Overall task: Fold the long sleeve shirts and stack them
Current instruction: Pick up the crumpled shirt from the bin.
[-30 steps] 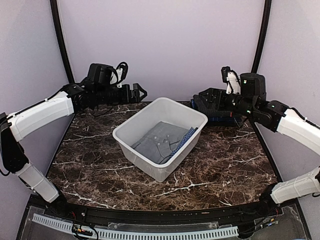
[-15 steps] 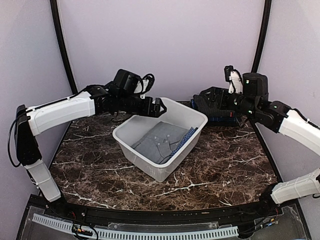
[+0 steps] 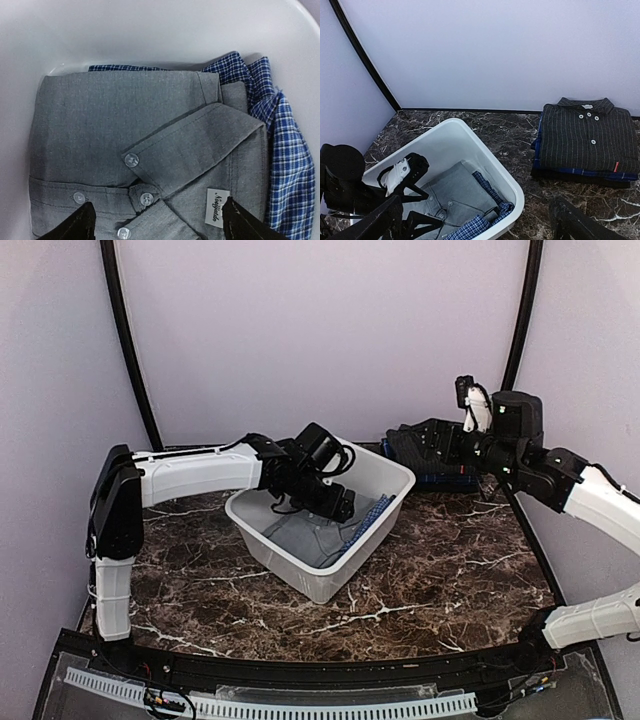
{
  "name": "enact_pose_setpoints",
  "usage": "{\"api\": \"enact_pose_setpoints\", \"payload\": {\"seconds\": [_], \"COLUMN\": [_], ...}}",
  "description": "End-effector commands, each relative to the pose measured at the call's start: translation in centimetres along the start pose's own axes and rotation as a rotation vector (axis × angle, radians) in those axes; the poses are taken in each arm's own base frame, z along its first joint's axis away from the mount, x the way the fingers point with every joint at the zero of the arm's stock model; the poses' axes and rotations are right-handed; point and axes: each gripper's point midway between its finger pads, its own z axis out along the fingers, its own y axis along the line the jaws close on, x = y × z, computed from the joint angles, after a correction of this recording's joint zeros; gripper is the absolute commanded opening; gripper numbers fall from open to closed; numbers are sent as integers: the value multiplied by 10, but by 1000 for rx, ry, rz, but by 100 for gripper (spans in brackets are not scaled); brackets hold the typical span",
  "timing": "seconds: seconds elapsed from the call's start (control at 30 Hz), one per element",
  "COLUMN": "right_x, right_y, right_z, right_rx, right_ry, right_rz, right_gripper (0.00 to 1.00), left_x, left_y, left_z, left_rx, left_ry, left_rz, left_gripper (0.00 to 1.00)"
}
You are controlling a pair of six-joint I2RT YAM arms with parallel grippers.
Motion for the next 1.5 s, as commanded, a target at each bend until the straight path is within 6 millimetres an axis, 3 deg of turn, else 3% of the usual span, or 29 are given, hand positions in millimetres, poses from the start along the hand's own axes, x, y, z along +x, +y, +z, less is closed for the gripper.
{"api": "enact_pose_setpoints", "payload": {"seconds": [0.0,0.27,0.4,0.53,0.67,0.87,0.93,1.1,1.13,1.2,1.23,1.27,1.3,1.47], "right_x": [-2,-1,-1,-1,-2,-3,-2,-2,-3,-4,-4,-4,-5,-5], "right_y": [-1,3,3,2,3,3,3,6,7,8,9,9,10,18], "right_z": [-5,-7,-9,-11,-12,-12,-11,-7,-7,-5,-4,-3,-2,6], "right_rx": [6,-19,-19,-19,-23,-21,-23,-33,-36,-40,-42,-44,-47,-80], "right_ry": [-16,-15,-13,-15,-18,-18,-14,-8,-11,-8,-8,-5,-5,12], "right_rz": [-6,3,4,4,6,5,4,4,4,4,3,2,2,3], "right_gripper": [99,99,99,99,99,99,99,99,99,99,99,99,99,99], "left_x": [9,25,26,16,-9,-64,-90,-128,-138,-149,-150,-159,-160,-177], "left_y": [3,20,21,18,13,2,-5,-13,-15,-15,-15,-16,-14,7], "left_z": [5,55,69,66,50,-12,-52,-127,-151,-185,-192,-218,-225,-305], "left_rx": [-41,-161,-170,-167,-169,-145,-118,-72,-58,-41,-41,-29,-33,-121], "left_ry": [48,99,104,81,26,-136,-228,-405,-465,-551,-571,-635,-654,-850], "left_rz": [11,30,26,25,31,17,8,4,-2,0,12,14,15,-14], "left_gripper": [85,78,66,37,2,0,0,0,0,0,0,0,0,0]}}
